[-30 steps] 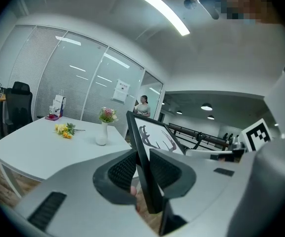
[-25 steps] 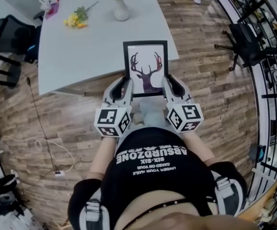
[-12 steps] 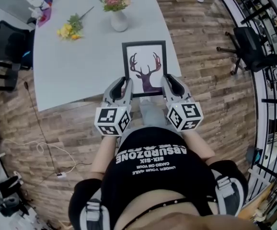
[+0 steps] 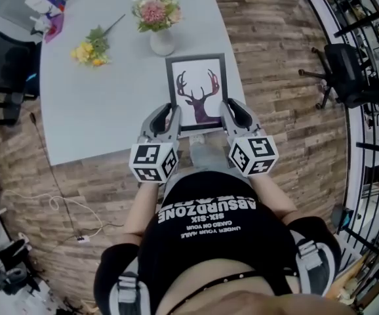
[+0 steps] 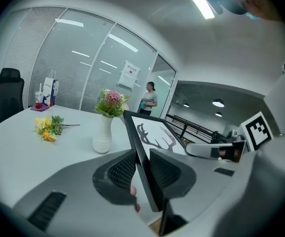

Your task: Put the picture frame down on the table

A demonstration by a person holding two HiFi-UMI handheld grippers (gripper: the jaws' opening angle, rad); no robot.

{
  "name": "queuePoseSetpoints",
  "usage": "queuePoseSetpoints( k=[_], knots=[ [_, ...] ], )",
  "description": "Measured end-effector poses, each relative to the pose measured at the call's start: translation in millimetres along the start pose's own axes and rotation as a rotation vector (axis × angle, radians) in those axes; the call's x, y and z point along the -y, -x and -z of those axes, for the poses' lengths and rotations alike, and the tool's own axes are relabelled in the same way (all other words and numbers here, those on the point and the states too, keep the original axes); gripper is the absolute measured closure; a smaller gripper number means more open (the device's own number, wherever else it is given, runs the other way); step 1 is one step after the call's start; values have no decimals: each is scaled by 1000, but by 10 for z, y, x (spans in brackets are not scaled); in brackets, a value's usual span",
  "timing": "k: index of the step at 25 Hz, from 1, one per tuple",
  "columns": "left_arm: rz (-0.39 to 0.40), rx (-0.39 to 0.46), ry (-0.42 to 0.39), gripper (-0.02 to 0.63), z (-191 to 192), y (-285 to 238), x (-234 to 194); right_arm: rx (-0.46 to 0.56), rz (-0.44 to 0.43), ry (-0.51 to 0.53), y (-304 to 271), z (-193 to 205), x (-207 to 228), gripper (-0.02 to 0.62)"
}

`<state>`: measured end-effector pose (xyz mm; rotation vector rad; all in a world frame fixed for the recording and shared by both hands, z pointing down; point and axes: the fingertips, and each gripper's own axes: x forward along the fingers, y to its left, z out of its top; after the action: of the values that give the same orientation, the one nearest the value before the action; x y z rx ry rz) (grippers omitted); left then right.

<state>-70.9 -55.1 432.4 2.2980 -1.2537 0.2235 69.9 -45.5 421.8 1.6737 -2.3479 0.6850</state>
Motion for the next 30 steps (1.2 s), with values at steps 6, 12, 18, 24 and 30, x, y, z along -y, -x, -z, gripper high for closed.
queuePoseSetpoints(
  k=[6,12,18,24,30],
  knots=[
    [-8,-35,8,508,-5,-290,-100,-42,3,-7,-258,-2,179,512],
    [-9,-68,21,508,43,-506,-161,-70,4,-10,-439,8,328,512],
    [-14,-88,24,508,92,-640,-188,-90,5,-21,-540,78,437,512],
    [-23,-98,38,508,175,-720,-195,-105,-3,-20,-598,141,520,512],
    [-41,-113,51,508,288,-758,-237,-126,-21,-13,-645,247,545,511]
  ],
)
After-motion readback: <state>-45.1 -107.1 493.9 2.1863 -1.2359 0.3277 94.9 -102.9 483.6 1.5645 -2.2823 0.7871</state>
